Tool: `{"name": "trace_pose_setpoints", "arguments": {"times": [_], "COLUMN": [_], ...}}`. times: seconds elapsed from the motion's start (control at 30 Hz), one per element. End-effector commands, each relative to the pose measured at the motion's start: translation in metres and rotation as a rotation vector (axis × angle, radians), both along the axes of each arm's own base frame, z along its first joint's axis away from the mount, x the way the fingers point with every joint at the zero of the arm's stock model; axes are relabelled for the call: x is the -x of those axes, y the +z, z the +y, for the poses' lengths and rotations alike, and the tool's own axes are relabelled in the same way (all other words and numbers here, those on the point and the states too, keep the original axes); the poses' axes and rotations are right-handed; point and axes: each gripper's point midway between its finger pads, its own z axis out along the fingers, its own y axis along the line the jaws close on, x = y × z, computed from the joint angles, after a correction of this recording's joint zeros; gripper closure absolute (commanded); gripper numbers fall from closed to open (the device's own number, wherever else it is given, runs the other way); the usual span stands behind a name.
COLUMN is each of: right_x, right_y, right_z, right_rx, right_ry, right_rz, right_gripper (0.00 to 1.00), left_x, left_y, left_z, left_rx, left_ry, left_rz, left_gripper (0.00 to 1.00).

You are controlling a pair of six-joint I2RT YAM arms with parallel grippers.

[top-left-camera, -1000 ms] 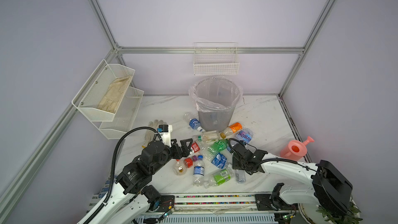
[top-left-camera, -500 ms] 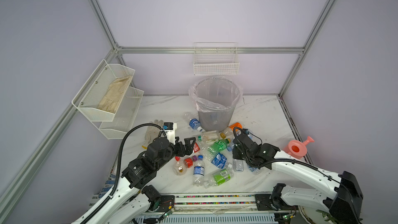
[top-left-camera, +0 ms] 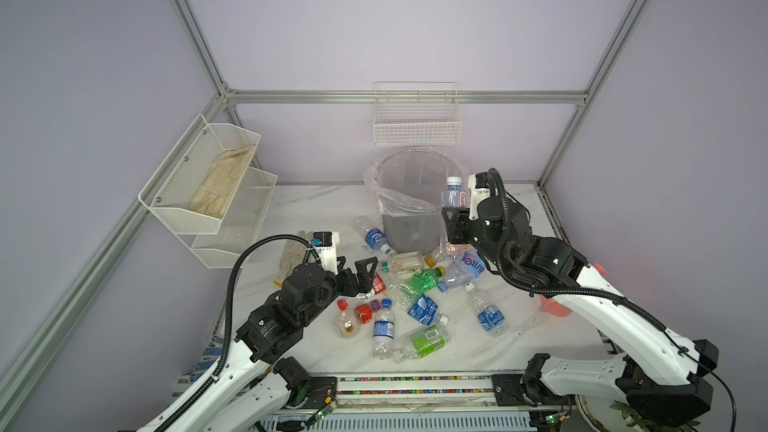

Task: Throw the plastic bottles in the bin
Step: 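Grasp the Ganten water bottle with the right gripper and lift it toward the bin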

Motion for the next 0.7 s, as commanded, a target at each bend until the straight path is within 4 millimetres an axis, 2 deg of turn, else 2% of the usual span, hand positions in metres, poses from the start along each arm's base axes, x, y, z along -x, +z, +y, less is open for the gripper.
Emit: {"name": "trace_pose_setpoints", "arguments": {"times": [0.0, 0.17, 0.37, 0.5, 0.53, 0.67], "right_x": [-0.01, -0.016, -0.016, -0.018, -0.023, -0.033], "right_y": [0.022, 0.046, 0.074, 0.09, 0.087, 0.093], "right_z": [0.01, 0.016, 0.014, 0.011, 0.017, 0.025], "right_rx": [0.057, 0.054, 0.036, 0.036, 0.049, 0.063], "right_ry": [0.02, 0.026, 0.022, 0.001, 0.0, -0.01], "right_rz": [-0.093, -0.138, -0.188, -0.222, -0.216, -0.234], "right_gripper": [0.74, 0.74, 0.74, 0.74, 0.74, 0.74], "left_x": [-0.004, -0.003, 0.002, 0.004, 0.005, 0.006], "left_y": [0.015, 0.012, -0.002, 0.0, 0.001, 0.002], "left_z": [0.001, 0.001, 0.003, 0.005, 0.005, 0.005], "left_rx": [0.017, 0.014, 0.042, 0.05, 0.05, 0.053], "left_ry": [0.014, 0.011, 0.015, 0.013, 0.012, 0.007], "left_rz": [-0.056, -0.061, -0.037, -0.041, -0.043, -0.033], "left_gripper": [0.0, 0.0, 0.0, 0.0, 0.0, 0.0]}}
